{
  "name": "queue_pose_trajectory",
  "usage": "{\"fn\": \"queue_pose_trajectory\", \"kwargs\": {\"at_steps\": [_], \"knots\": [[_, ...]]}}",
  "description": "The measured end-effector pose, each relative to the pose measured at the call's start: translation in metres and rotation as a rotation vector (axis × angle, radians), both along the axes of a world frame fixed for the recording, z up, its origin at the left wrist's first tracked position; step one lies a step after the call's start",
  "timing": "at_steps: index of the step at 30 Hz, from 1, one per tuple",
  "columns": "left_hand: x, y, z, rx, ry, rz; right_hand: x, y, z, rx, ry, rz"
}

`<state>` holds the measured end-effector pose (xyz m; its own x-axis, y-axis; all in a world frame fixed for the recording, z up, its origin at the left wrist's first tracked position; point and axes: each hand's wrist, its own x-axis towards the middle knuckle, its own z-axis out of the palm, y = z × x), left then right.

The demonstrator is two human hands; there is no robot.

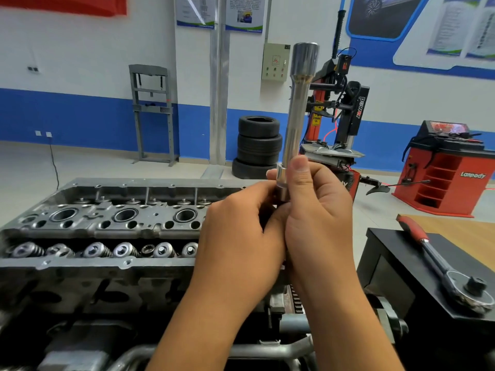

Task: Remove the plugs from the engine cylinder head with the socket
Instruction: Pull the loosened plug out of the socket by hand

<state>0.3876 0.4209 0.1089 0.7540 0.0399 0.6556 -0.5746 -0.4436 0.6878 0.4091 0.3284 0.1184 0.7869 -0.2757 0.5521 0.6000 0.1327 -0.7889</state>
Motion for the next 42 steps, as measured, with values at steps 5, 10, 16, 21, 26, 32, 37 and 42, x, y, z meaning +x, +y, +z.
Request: {"fn": "queue_pose_trajectory", "kwargs": {"at_steps": [5,10,16,21,26,32,37,42], "knots": [[-0.0008,-0.0014,0.0020,0.034,0.013,0.012,-0.0023,0.0017,0.0020,0.026,0.013,0.013],[0.0000,-0.0025,-0.0003,0.063,0.026,0.087,-0.0017,-0.0009,0.0002,0.036,0.000,0.043],[-0.0007,-0.0004,0.0026,0.079,0.062,-0.001,-0.0001,0.0007,0.0007,-0.039,-0.005,-0.011],[-0.0027,-0.0009,0.0016,0.041,0.059,0.037,-0.0029,0.0010,0.0015,0.052,0.019,0.070],[-0.0005,-0.0015,-0.0002,0.062,0.052,0.073,-0.0014,0.0002,0.0006,0.039,0.017,0.072],[-0.0004,-0.0008,0.0035,0.038,0.078,-0.052,-0.0005,0.0005,0.0017,0.040,0.034,0.058],[-0.0005,-0.0021,-0.0004,0.015,0.059,0.013,-0.0044,-0.0003,0.0019,0.094,0.026,0.100],[0.0002,-0.0018,0.0002,0.041,0.050,0.000,-0.0020,-0.0005,0.0009,0.028,0.019,0.068]]}}
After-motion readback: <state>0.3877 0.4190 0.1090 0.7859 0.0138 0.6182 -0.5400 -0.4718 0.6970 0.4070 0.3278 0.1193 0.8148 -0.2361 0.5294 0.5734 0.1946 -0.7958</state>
